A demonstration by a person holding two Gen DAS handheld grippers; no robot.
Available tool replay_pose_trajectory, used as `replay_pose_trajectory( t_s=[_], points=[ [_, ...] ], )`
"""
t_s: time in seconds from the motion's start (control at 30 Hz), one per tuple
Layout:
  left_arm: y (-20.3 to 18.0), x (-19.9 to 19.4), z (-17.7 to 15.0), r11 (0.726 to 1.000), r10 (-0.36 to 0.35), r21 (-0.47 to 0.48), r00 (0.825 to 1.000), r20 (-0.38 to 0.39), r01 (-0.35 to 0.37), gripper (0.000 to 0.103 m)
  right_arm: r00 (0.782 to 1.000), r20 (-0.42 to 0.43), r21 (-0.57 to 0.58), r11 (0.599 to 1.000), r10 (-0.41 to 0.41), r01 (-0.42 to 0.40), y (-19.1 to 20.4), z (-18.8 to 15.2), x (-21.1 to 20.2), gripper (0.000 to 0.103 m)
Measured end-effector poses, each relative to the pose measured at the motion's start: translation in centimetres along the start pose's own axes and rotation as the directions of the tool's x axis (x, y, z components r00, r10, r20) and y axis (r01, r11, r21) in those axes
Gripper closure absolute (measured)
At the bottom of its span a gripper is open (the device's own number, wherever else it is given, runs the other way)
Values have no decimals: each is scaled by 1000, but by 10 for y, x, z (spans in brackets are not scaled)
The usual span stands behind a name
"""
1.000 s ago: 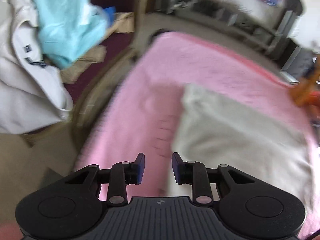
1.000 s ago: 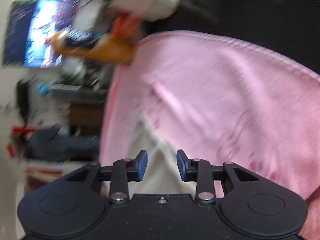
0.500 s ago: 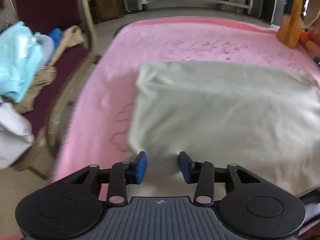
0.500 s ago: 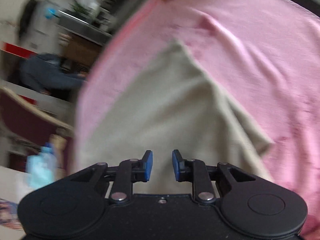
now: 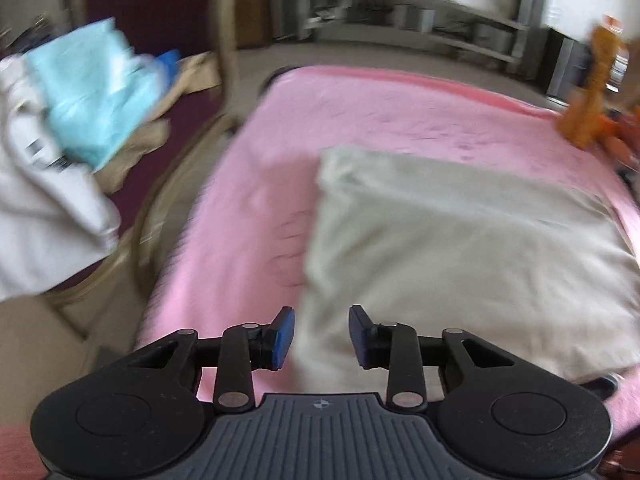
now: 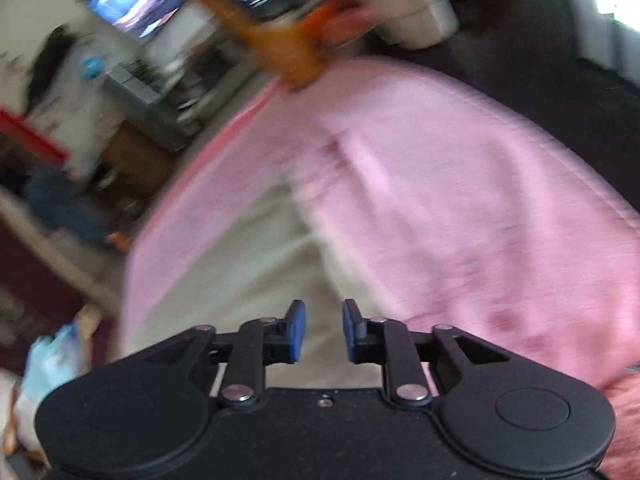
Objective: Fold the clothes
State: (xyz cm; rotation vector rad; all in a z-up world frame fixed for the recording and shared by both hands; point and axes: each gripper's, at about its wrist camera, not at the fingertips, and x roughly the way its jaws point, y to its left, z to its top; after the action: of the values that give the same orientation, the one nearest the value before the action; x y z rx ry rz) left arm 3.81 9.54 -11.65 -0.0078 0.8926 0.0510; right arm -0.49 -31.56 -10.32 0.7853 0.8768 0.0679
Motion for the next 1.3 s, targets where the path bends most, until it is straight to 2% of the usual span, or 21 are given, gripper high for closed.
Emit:
replay_pose_trajectory(
  t_s=[0.1, 0.2, 0.27, 0.3, 0.47, 0.57, 0.67, 0.8, 0.87, 1.0, 1.1, 1.17, 1.23, 1.3],
  points=[
    [-22, 8, -3, 996, -41, 80, 999, -15, 42, 66, 989, -130, -44, 997, 64, -70, 19, -7, 32, 79],
    [-36, 22, -11, 987, -23, 155, 996, -87, 36, 65, 969, -244, -67, 996, 43, -61, 31, -14, 55, 78],
    [-34, 29, -16, 984, 25, 177, 991, -131, -2, 57, 962, -273, -81, 996, 6, -30, 31, -17, 61, 79],
    [-30, 27, -16, 985, 32, 173, 990, -136, -8, 56, 960, -278, -79, 997, -4, -19, 30, -17, 60, 79],
    [-9, 18, -16, 990, 70, 132, 984, -161, -49, 57, 976, -200, -66, 995, -86, 74, 18, -15, 32, 82],
    [5, 12, -13, 996, 67, 73, 989, -132, -58, 60, 988, -74, -77, 988, -138, 132, 10, -10, 9, 78],
    [7, 4, -7, 998, 48, 43, 996, -79, -45, 60, 997, -9, -40, 996, -81, 81, 3, -4, 0, 77],
    [-8, -3, 6, 994, 25, 106, 1000, 7, -25, 59, 999, 32, -16, 999, -32, 32, 12, -2, 4, 77],
    [-10, -10, 18, 992, -27, 121, 999, 46, 21, 59, 999, 46, -9, 1000, 12, -11, 18, 5, 5, 77],
    [-13, -23, 46, 983, -137, 141, 983, 125, 119, 59, 987, 75, 12, 989, 145, -146, 39, 35, 9, 77],
    [-14, -26, 69, 979, -183, 127, 966, 180, 162, 58, 975, 91, -23, 979, 205, -204, 64, 60, 12, 77],
    [-16, -19, 84, 979, -185, 119, 961, 206, 163, 54, 966, 100, -45, 971, 238, -235, 76, 75, 24, 77],
    [-17, 1, 98, 983, -168, 103, 963, 211, 149, 53, 955, 119, -76, 961, 272, -265, 82, 88, 39, 77],
    [-20, 30, 109, 987, -145, 92, 970, 195, 130, 55, 964, 128, -84, 971, 233, -223, 78, 97, 64, 77]
  ],
)
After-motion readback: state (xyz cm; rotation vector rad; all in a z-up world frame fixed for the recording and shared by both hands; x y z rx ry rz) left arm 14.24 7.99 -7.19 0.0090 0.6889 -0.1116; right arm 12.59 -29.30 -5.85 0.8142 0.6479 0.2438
